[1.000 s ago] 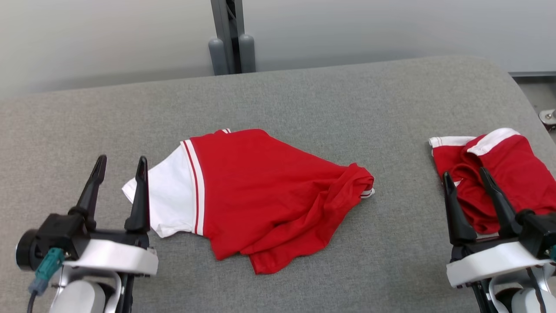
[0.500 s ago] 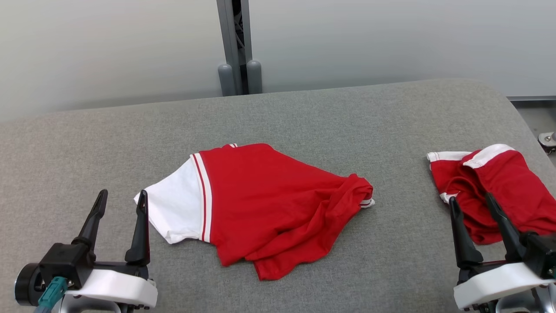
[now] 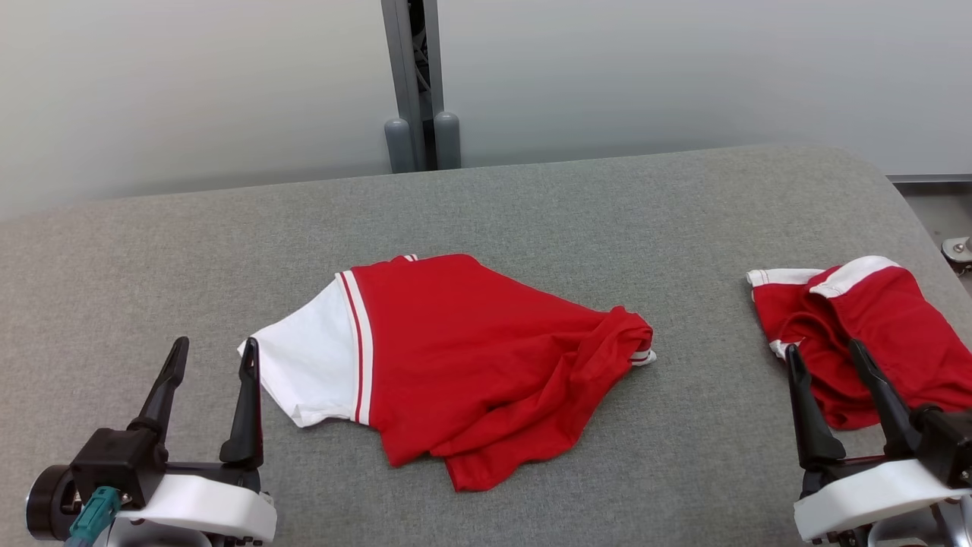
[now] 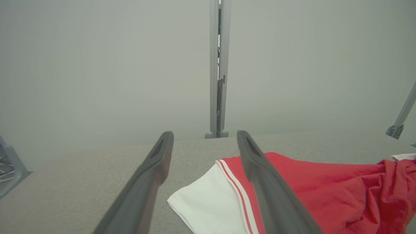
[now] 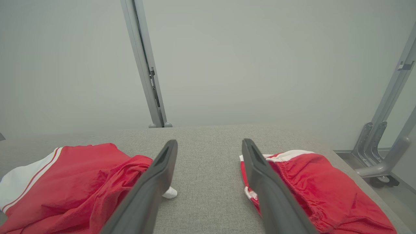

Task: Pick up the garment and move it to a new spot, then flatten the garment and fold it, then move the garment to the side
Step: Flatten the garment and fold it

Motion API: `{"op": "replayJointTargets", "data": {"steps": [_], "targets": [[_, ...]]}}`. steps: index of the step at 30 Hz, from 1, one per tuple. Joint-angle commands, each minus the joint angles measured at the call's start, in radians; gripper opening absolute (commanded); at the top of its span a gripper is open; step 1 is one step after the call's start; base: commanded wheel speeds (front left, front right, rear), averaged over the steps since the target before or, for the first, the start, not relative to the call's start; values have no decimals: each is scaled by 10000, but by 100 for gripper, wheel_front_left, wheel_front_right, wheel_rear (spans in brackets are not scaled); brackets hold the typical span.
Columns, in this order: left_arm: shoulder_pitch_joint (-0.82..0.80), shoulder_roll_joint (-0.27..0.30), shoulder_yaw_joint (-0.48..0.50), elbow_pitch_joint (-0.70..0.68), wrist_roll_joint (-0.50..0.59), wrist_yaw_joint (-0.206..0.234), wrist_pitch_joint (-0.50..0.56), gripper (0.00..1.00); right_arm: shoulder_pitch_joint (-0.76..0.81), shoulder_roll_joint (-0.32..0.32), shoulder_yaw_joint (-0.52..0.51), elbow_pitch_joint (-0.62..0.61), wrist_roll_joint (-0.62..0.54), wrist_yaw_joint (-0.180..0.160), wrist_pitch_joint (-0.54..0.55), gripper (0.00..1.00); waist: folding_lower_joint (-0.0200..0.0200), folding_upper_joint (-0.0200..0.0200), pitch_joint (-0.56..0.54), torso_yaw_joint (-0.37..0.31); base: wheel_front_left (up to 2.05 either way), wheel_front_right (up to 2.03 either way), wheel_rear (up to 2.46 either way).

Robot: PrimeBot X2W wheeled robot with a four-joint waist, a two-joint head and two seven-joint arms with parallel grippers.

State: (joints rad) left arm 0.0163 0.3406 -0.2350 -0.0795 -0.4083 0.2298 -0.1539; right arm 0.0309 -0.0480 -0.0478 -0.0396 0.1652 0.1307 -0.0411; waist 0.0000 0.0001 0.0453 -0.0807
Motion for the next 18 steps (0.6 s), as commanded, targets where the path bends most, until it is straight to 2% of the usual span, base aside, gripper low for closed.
{"op": "replayJointTargets", "data": {"steps": [1, 14, 18], "targets": [[-5, 80, 8, -25, -12, 41, 25, 100, 57, -59, 26, -9, -40, 3, 26, 100, 0, -1, 2, 4, 0, 0, 0], [-84, 38, -77, -82, -16, 152, 35, 100, -47, -56, 146, -61, -111, 3, 95, 100, 0, -1, 16, 79, 0, 0, 0], [-340, -6, -192, -101, 24, 51, 30, 100, -168, -56, 575, -156, -305, 3, 237, 100, 0, -1, 142, 416, 0, 0, 0]]}}
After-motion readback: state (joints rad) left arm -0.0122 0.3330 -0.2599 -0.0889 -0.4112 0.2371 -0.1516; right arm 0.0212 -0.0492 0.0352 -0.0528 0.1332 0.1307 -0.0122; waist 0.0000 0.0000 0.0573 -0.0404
